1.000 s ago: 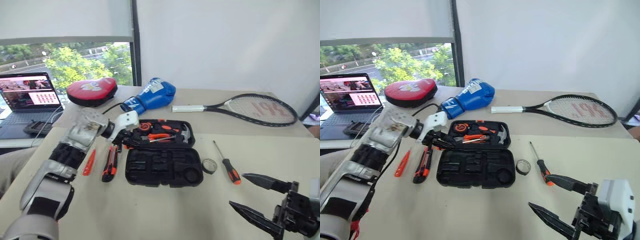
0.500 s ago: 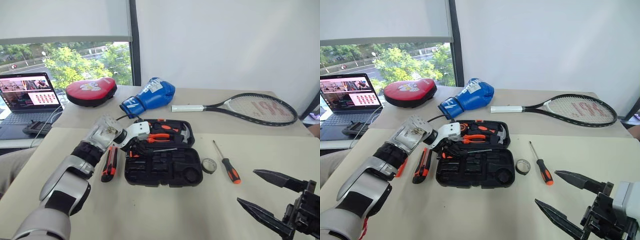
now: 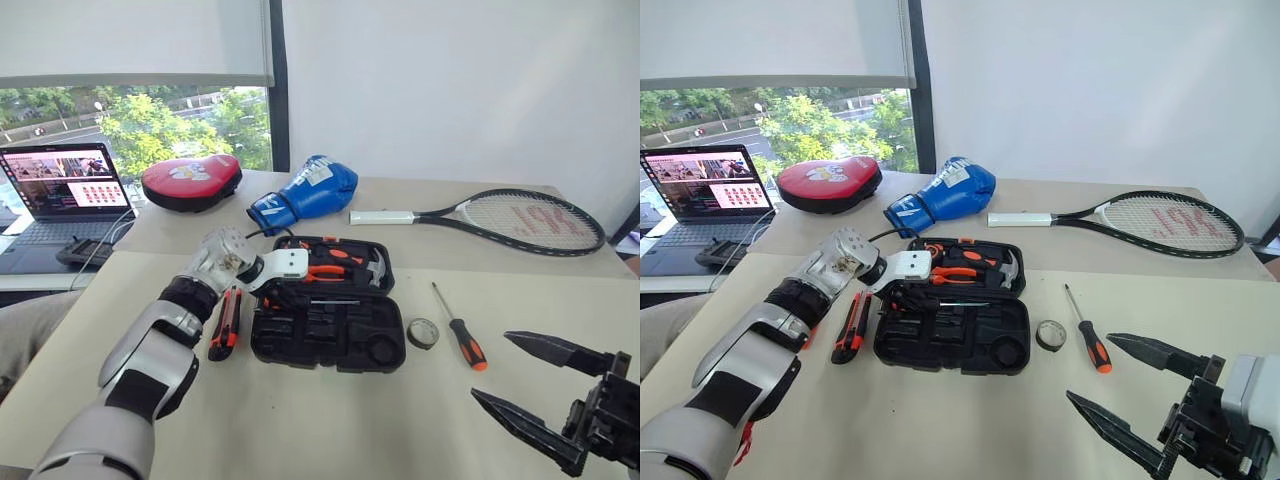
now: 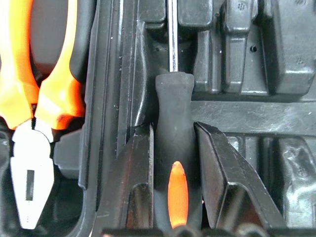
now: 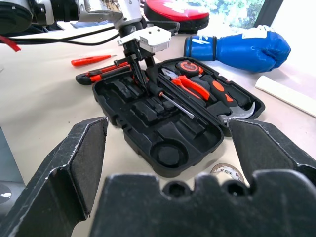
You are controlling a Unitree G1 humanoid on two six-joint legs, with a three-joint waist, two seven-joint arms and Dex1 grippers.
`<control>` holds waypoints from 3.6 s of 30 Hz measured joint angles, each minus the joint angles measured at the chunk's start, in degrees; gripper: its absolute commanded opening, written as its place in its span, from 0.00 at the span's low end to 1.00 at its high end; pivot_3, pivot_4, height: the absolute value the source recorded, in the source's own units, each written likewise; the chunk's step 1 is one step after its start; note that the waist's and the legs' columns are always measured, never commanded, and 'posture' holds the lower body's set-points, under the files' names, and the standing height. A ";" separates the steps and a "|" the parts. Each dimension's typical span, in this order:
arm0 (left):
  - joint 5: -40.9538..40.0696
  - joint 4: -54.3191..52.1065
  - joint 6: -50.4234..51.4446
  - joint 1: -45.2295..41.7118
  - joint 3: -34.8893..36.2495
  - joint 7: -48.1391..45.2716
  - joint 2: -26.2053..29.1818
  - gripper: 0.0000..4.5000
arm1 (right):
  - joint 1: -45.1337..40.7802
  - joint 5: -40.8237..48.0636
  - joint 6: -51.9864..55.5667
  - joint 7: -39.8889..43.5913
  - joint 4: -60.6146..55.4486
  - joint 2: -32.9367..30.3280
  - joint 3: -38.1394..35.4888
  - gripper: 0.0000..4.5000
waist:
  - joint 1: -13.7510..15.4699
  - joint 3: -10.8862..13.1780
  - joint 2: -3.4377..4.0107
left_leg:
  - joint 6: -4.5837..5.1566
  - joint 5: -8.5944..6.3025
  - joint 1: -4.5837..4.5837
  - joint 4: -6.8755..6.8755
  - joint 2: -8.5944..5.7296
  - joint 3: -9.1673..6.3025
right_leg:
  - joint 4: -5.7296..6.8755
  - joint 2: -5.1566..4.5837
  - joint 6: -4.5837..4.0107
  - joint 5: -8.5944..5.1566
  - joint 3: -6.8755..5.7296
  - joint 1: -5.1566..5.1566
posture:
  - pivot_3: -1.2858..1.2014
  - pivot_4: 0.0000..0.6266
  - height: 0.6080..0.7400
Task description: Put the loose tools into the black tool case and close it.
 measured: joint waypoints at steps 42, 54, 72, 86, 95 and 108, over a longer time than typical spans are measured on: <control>-13.59 -45.48 37.99 32.22 17.58 41.14 -7.28 0.01 | 4.02 0.06 1.69 -6.42 -2.66 -1.34 2.50 1.00 | -0.08 -1.06 0.93 | -0.06 -0.06 0.92 -0.24 0.05 -0.11 | -0.12 -0.29 -0.08 -0.04 0.02 0.82 | 0.52 0.24 1.00; -24.39 -44.37 30.75 35.46 25.37 37.79 -9.34 0.01 | -6.17 -4.11 6.69 -14.89 0.70 -6.56 11.38 1.00 | -0.45 -1.24 0.54 | -0.37 0.09 0.71 -0.23 0.34 -0.10 | -0.07 -0.39 -0.31 -0.06 0.04 0.54 | 0.52 0.24 1.00; -58.97 -80.01 52.29 42.54 32.12 14.11 16.86 1.00 | -54.26 -14.18 44.12 -29.54 38.18 -12.52 45.50 0.84 | -1.05 -1.00 0.38 | -0.58 0.32 0.12 -0.25 0.07 -0.05 | -0.07 0.07 -0.83 -0.33 -0.04 0.04 | 0.52 0.24 1.00; -61.52 -84.51 50.63 48.41 32.80 23.58 16.70 1.00 | -58.31 -27.20 36.24 -20.17 45.06 -12.76 53.35 0.20 | -1.60 -0.98 0.41 | -0.66 0.37 0.10 -0.27 0.01 -0.02 | -0.09 0.09 -0.34 -0.09 -0.04 0.02 | 0.52 0.24 1.00; -64.11 -76.14 44.25 59.09 44.65 16.42 18.56 1.00 | -79.13 -31.94 26.03 -2.73 38.47 -9.51 63.95 0.20 | -3.42 -0.60 0.53 | -0.69 0.38 0.44 -0.66 0.26 0.05 | -0.09 0.42 -0.53 -0.05 0.03 -0.01 | 0.52 0.24 1.00; -64.63 -75.71 41.57 70.28 54.58 14.92 21.00 1.00 | -91.39 -46.89 18.99 10.24 60.11 4.85 84.22 0.20 | -1.94 -0.38 0.48 | -1.21 0.67 0.04 -0.93 0.09 0.01 | -0.10 0.11 -0.66 -0.06 -0.23 -0.40 | 0.52 0.24 1.00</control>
